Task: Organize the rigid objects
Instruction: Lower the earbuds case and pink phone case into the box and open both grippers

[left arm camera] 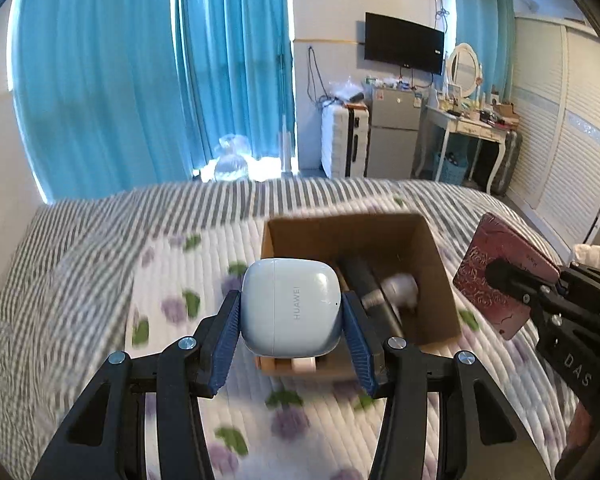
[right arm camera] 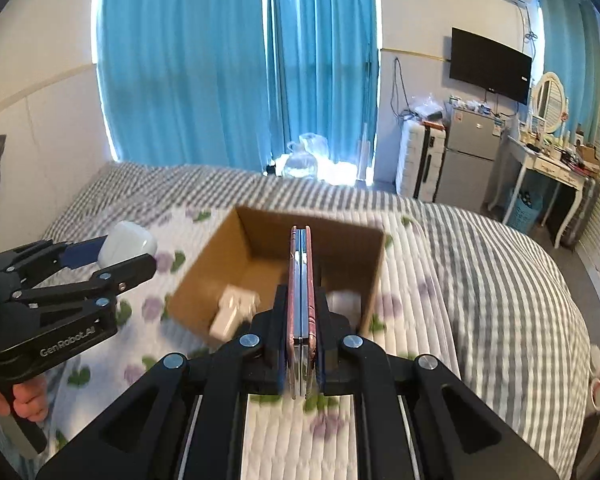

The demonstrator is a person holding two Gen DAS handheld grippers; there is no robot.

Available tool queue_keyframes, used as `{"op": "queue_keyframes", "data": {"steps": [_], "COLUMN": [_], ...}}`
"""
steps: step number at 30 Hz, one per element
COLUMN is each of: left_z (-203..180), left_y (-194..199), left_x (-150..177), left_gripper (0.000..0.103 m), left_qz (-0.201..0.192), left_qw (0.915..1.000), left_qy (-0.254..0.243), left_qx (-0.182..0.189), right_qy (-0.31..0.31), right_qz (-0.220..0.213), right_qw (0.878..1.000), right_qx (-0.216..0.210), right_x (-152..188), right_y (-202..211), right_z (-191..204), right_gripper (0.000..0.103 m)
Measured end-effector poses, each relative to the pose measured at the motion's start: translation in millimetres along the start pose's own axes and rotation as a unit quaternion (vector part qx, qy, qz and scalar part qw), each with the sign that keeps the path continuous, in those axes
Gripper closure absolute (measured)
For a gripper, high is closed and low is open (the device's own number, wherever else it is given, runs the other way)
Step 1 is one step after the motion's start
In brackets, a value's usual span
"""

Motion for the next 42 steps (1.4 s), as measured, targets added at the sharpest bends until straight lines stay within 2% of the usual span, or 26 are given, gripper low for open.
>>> {"op": "queue_keyframes", "data": {"steps": [3, 6, 11, 17, 21, 26, 30, 38, 42], "left_z": [-3.1, -8.4, -22.8, -32.0, -35.3, -30.0, -22.4, 6.4, 27.4], "left_y": [-29.2, -67.2, -136.3, -173.7, -179.6, -169.2, -141.2, -87.1, -76.6], "left_x": [-18.4, -23.6, -8.6, 3.4, 8.4, 9.6, -3.2, -25.2, -23.7], "left_gripper": [0.052, 0.052, 0.052, 0.052, 0.051, 0.048, 0.028, 0.028, 0.028], "left_qz": [-0.001, 0.009, 0.058, 0.081, 0.093, 0.095, 0.065, 0.017, 0.002], "left_qw": [1.0000, 0.9999, 0.9981, 0.9963, 0.9951, 0.9952, 0.9977, 0.9997, 0.9998], "left_qy": [-0.007, -0.007, -0.020, -0.027, -0.031, -0.022, -0.013, -0.019, -0.015], "left_qx": [0.000, 0.007, -0.002, 0.003, 0.013, 0.009, 0.014, 0.000, -0.013], "right_qy": [0.004, 0.005, -0.001, 0.000, -0.007, -0.013, -0.017, -0.012, -0.017], "right_qz": [-0.003, 0.000, 0.011, 0.028, 0.035, 0.034, 0.038, 0.047, 0.058], "right_qw": [1.000, 1.000, 1.000, 1.000, 0.999, 0.999, 0.999, 0.999, 0.998], "right_qx": [0.001, 0.001, 0.006, 0.006, -0.001, -0.004, 0.002, 0.001, -0.022], "right_x": [-17.6, -30.0, -36.8, -28.5, -25.7, -18.9, -12.2, -18.1, -19.6], "right_y": [-21.6, -50.7, -98.4, -131.1, -142.2, -133.7, -119.5, -100.9, -115.7], "right_z": [-3.4, -10.3, -30.6, -54.2, -60.7, -57.3, -54.0, -29.2, -4.1], "right_gripper": [0.094, 0.094, 0.094, 0.094, 0.094, 0.094, 0.094, 0.094, 0.094]}}
Point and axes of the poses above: each gripper's, at about its wrist camera, not at the fingertips, and y roughly against the way its jaws point, z to its left, x to its underside, the point moved 6 cm from there along -y, roughly the way its jaws point, and after that the axes turned 2 degrees about -x, right-handed, at the moved point
